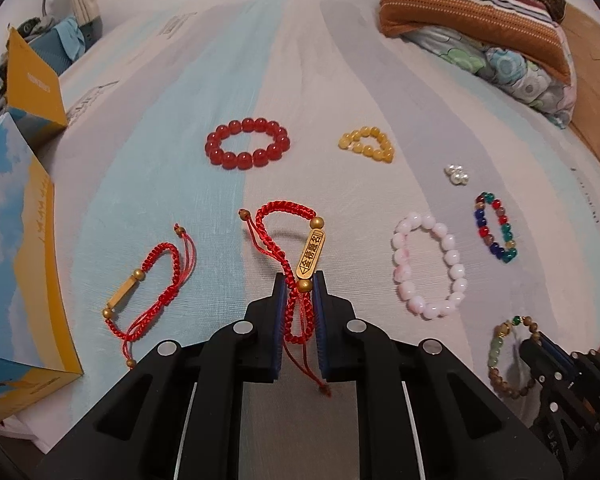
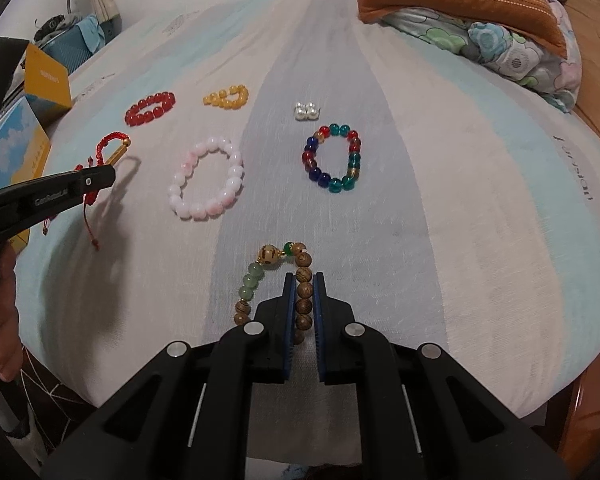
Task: Organize jewelry
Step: 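Carry both held bracelets over the open white box with both tools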
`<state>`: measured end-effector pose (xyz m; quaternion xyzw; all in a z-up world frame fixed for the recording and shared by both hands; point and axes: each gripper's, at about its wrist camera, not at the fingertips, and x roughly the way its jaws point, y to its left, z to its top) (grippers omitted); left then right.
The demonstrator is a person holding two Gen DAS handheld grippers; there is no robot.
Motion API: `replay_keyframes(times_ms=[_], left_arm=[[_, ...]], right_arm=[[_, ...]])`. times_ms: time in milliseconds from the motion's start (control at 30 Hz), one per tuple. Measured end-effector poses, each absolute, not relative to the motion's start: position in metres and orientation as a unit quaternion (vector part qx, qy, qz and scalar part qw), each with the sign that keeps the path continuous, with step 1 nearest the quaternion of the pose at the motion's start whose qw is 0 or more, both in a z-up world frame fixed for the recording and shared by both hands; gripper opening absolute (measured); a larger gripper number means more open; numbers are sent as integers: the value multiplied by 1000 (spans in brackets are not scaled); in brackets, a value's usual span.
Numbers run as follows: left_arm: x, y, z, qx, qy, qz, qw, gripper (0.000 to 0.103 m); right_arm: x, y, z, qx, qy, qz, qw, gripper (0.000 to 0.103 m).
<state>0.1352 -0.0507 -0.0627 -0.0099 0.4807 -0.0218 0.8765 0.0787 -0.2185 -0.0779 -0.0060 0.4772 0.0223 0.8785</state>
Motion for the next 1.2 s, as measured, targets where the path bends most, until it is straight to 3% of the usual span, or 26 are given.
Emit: replay_keyframes(times_ms=[1200], left_arm=[[110, -57, -15, 1, 442, -36, 896, 12]], right_arm=[[79, -216, -24, 27, 438, 33, 898, 7]])
